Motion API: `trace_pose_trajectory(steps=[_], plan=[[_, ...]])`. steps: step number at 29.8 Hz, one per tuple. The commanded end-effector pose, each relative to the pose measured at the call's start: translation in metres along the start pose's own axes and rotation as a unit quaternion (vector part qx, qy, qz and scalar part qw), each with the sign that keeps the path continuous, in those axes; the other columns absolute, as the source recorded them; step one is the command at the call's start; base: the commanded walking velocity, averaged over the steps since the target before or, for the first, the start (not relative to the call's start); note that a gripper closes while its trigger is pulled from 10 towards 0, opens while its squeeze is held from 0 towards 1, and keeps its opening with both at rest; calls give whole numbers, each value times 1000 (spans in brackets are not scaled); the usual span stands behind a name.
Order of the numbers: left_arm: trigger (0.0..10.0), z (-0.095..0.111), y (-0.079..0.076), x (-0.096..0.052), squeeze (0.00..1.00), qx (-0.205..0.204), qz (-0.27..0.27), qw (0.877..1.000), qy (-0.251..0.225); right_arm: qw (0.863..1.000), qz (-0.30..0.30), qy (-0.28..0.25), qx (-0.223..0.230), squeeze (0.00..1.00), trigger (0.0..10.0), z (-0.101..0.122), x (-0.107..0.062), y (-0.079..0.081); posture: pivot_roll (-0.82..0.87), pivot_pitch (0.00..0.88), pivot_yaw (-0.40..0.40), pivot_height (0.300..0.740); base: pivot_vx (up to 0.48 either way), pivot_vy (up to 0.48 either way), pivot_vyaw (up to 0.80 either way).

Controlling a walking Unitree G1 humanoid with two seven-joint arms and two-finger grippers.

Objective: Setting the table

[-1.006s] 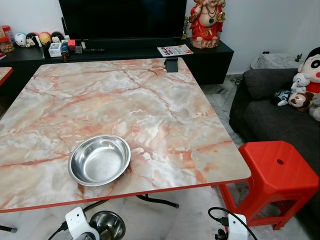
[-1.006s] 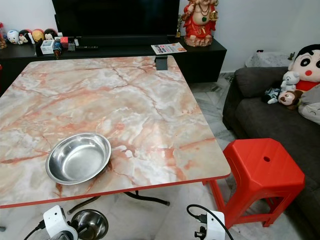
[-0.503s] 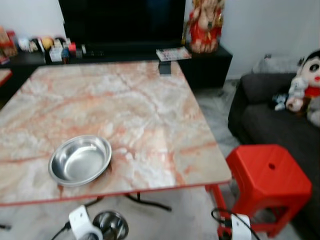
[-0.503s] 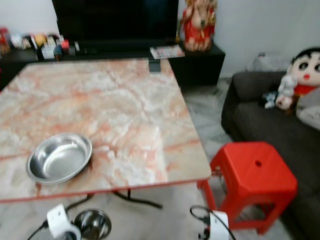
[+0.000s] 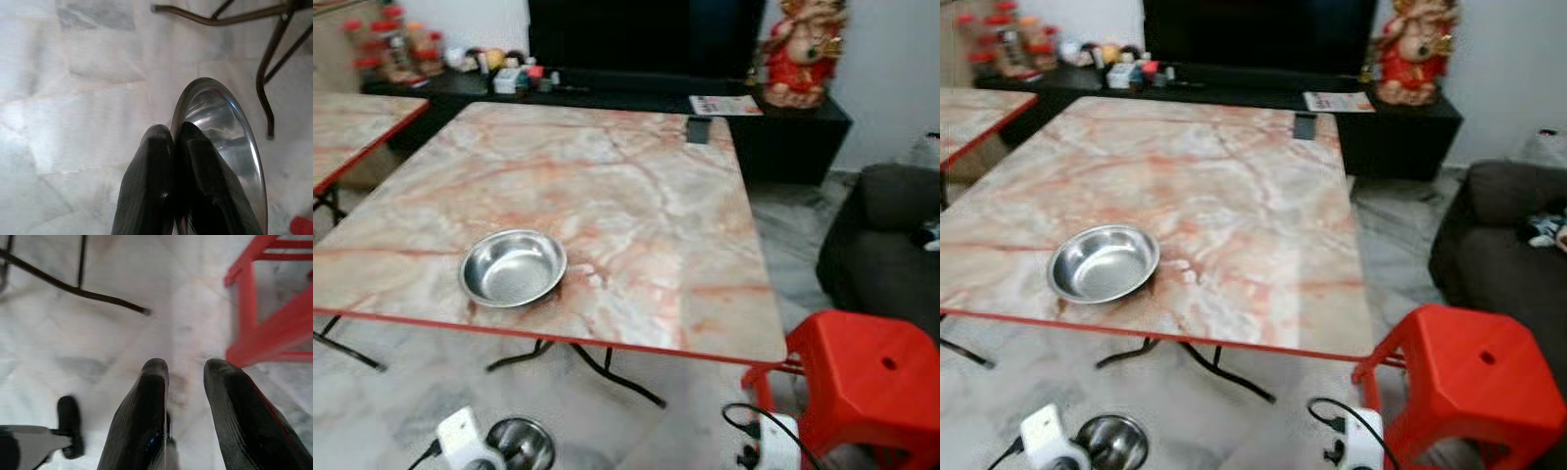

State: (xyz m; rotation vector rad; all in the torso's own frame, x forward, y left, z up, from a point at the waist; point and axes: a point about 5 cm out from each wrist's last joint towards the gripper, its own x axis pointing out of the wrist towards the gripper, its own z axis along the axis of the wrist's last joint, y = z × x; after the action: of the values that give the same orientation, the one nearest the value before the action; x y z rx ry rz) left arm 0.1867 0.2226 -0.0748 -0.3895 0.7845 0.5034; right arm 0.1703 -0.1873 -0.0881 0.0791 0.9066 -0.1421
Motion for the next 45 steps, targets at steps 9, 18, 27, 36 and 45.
trace_pose_trajectory(steps=[9,18,27,36,45], plan=[[10000,2,16,-3,0,-24,39,998,-42,1000,-11,3,5,0,10000,-1,-1,-10,-13,0,-34,740,0,0,0],[10000,15,43,-14,0,-54,96,983,-144,1000,-6,5,1,0,10000,-1,-1,-7,14,0,-37,740,0,0,0],[10000,48,49,-38,0,-47,138,946,-290,1000,5,8,-14,0,10000,-1,0,-4,63,0,-61,740,0,0,0],[10000,109,52,-73,0,-18,210,878,-429,1000,13,9,-24,0,10000,1,1,0,88,0,-74,740,0,0,0],[10000,188,49,-112,0,19,263,789,-554,1000,12,4,-19,0,10000,4,2,1,81,0,-71,740,0,0,0]])
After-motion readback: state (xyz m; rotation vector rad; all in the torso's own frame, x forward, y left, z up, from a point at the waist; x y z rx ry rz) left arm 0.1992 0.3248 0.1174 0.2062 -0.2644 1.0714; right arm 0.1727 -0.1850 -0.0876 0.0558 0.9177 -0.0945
